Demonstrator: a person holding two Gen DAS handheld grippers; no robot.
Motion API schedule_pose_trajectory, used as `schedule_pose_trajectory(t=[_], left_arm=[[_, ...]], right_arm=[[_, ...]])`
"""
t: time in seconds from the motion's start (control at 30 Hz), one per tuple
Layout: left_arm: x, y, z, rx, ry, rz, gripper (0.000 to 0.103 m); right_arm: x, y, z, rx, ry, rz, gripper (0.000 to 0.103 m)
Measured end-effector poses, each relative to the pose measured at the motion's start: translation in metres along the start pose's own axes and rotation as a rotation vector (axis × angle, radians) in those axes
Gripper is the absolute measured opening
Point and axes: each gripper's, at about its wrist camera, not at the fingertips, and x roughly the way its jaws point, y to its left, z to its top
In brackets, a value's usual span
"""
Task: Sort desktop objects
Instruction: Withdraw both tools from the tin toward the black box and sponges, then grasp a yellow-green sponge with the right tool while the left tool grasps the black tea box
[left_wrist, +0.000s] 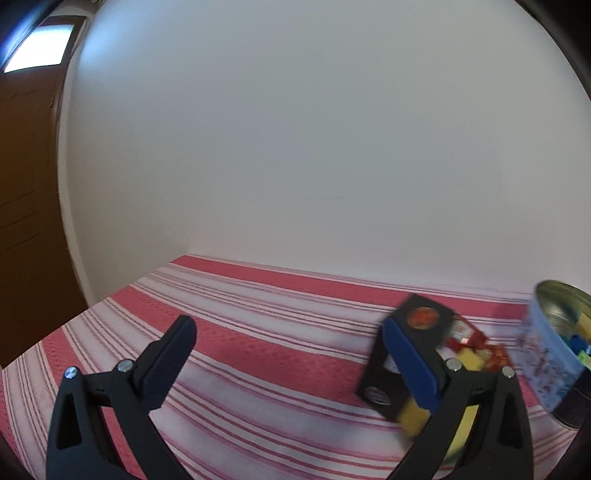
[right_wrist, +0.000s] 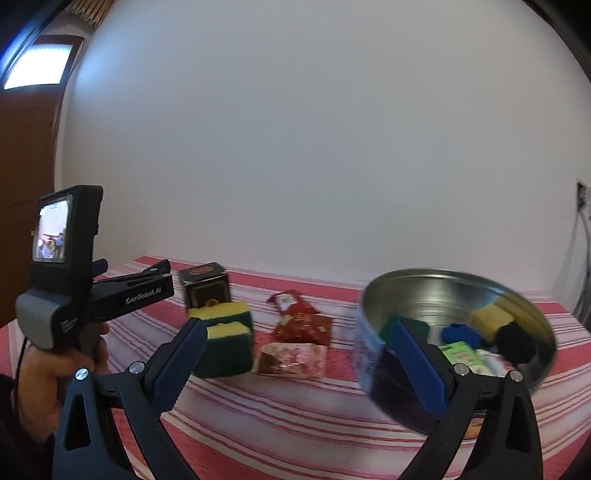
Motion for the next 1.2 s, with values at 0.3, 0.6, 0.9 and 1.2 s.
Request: schedule_pose_trajectory(t=[0.3, 0.6, 0.9, 1.2], left_arm=[[0.02, 0.028, 0.003, -0.029, 0.031, 0.012, 0.102], [0.017, 0.024, 0.003, 0.0, 0.044, -0.014, 0.102], [0.022, 0.021, 0.002, 0.015, 0.057, -0.047, 0.102], [0.019, 0.019, 0.001, 0.024, 0.023, -0.12, 0.102]], right_arm=[[0.051, 0.036, 0.003, -0.051, 0.146, 0.126, 0.101], [0.117, 0.064, 0.001, -0.143, 0.364, 0.174, 0.101], [0.137, 0.054, -0.004, -0.054, 0.466, 0.27, 0.073], [0.082, 0.03, -0.002, 0.018, 0.307, 0.311, 0.072]])
